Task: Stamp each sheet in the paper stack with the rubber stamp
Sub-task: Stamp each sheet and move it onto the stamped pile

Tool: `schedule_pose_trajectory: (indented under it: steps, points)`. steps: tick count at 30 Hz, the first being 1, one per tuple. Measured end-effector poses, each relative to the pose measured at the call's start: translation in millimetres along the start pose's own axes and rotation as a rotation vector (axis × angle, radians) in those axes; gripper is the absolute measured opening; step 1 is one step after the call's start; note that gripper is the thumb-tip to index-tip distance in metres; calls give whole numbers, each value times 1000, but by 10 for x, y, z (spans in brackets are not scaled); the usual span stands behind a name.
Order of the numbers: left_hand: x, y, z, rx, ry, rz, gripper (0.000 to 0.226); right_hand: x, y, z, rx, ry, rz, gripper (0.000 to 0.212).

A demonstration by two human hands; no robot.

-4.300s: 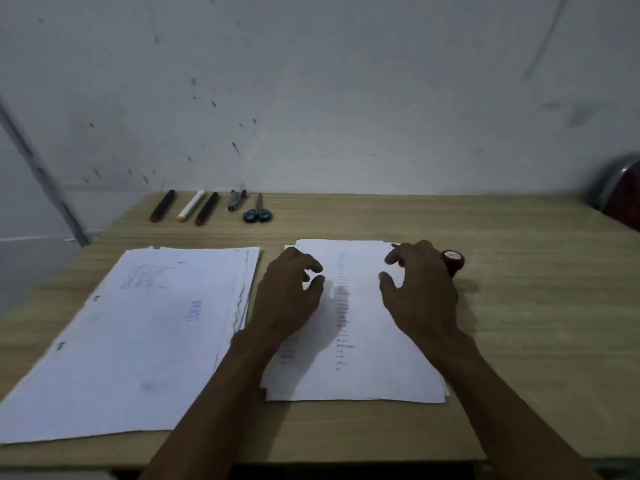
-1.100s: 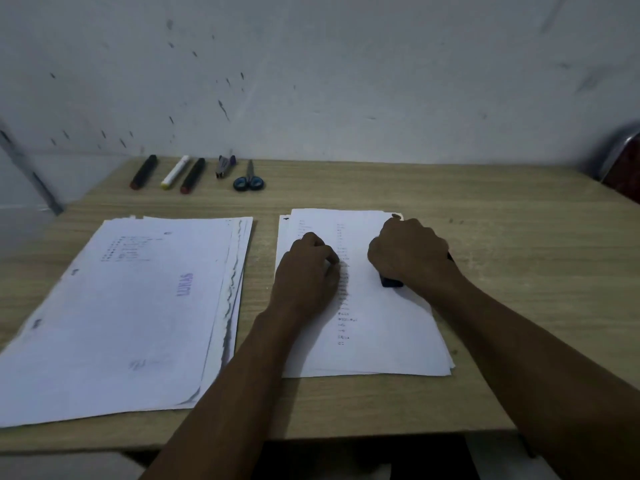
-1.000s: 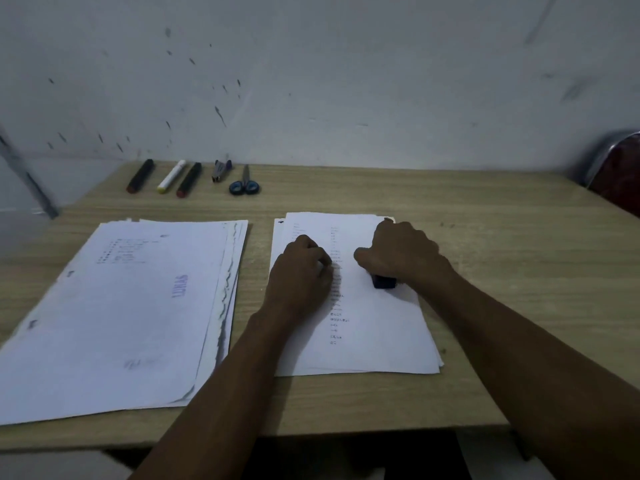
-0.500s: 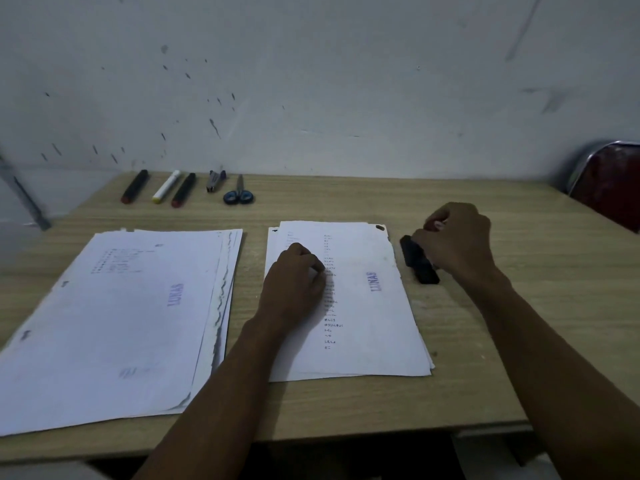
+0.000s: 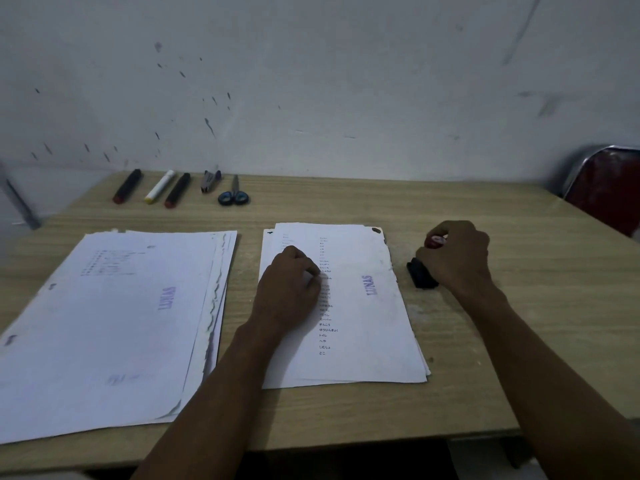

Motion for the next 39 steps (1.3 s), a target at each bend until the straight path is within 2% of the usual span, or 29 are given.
schedule_pose_trajectory:
  steps: [7,13,14,16,18,20,23,26,30,36,39]
  points:
    - [12,12,19,-3,2,2,12,4,86,-14,1,14,18,23]
    - [8,-25,19,-75,35,-24,19,-172,25,71,-66,39,16,67]
    - [5,-52,11,-91,41,-41,21,-237,-13,109,-97,39,-27,66]
    - [2,-128,1,-116,37,-117,23,-390,-74,206,-122,-1,-110,50]
    - [-8,-230,10,-129,-28,-216,29,-536,-46,267,-116,-18,-62,29]
    - [-27,-298,39,-38,-180,-240,43,-663,55,284,-124,-2,77,20]
    - [-91,-303,70,316,-404,-79,71,-807,225,279,-146,-15,211,40]
    - [-136,-294,82,396,-444,4,82,-878,325,273,-202,-9,244,56]
    - [-104,-359,130,157,-496,-67,71,-905,351,293,-215,3,229,58]
    - [-54,-403,154,-27,-480,-205,21,-923,340,289,-207,-2,225,56]
    - [-51,-448,90,-124,-410,-202,21,-912,326,302,-162,-3,220,60]
Point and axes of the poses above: each hand's wrist, its own x-axis towards the middle knuckle, its own y-axis out of the palm, z = x × y, the point moved 4 cm from there along x, towards the middle knuckle, and after that the axes turned 8 degrees about -y, right-handed, at the moved point
